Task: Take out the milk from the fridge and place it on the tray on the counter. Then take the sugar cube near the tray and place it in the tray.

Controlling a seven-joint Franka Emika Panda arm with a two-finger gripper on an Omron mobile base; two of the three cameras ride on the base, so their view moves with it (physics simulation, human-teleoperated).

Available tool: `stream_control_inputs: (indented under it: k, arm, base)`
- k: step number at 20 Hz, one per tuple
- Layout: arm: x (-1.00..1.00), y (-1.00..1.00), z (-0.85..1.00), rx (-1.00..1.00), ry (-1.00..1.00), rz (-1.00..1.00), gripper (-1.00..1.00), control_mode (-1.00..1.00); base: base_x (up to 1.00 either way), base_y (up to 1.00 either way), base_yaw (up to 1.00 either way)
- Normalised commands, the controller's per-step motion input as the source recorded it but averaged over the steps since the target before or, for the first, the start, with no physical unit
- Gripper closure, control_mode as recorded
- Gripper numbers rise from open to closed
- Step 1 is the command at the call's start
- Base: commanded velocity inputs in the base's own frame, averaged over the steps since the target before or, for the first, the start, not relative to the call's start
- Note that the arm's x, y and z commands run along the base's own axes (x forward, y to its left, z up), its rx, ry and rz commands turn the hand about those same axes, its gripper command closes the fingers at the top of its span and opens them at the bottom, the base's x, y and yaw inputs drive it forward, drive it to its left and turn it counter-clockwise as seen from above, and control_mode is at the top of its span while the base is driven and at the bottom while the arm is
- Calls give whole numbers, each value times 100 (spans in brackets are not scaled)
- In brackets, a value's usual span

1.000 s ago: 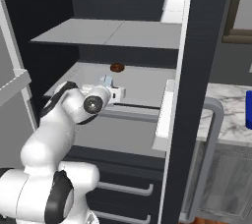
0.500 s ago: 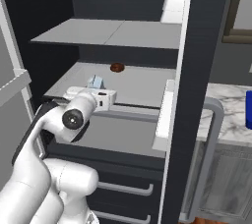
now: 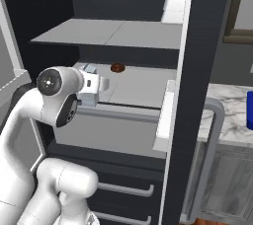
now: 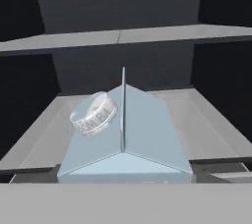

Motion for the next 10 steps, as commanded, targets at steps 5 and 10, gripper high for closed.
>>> stream_control_inputs:
  k: [5,10]
  arm:
    - [-52,1,7,0,19,0,100,-100]
    - [-61,1,-4,0,1,0,100,-100]
  base:
    - [0,0,0]
    - [0,0,0]
